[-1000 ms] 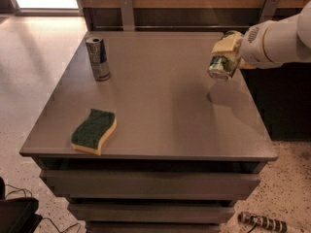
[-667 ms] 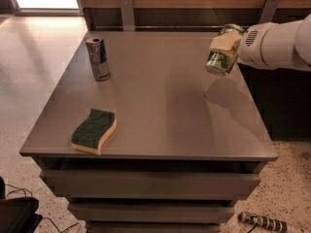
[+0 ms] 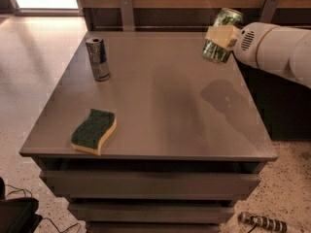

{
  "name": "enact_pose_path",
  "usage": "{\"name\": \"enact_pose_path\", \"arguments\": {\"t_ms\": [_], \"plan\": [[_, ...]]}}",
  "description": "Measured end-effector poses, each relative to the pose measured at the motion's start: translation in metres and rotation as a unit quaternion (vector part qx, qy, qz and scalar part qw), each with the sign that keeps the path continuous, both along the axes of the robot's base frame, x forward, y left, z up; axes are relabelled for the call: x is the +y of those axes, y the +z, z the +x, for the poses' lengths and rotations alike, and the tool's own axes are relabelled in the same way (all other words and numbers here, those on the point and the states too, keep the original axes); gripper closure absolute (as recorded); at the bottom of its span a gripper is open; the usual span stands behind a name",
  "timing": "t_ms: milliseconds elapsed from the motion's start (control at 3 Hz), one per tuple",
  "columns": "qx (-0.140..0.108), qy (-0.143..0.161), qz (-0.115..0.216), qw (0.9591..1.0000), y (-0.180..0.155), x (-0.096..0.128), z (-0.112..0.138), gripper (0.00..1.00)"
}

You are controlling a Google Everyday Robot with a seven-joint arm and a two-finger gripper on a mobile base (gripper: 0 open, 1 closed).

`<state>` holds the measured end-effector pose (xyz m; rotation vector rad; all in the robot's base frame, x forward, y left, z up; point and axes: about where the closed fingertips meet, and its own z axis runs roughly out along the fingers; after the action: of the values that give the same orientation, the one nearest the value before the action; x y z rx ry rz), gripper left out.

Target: Place green can upright

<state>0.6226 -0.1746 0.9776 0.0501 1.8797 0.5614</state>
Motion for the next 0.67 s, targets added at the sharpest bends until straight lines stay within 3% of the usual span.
{"name": "enact_pose_path", "arguments": {"t_ms": [667], "plan": [[-0.008, 0.011, -0.006, 0.9999, 0.0029, 0.0055, 0.0005, 1.0]]}}
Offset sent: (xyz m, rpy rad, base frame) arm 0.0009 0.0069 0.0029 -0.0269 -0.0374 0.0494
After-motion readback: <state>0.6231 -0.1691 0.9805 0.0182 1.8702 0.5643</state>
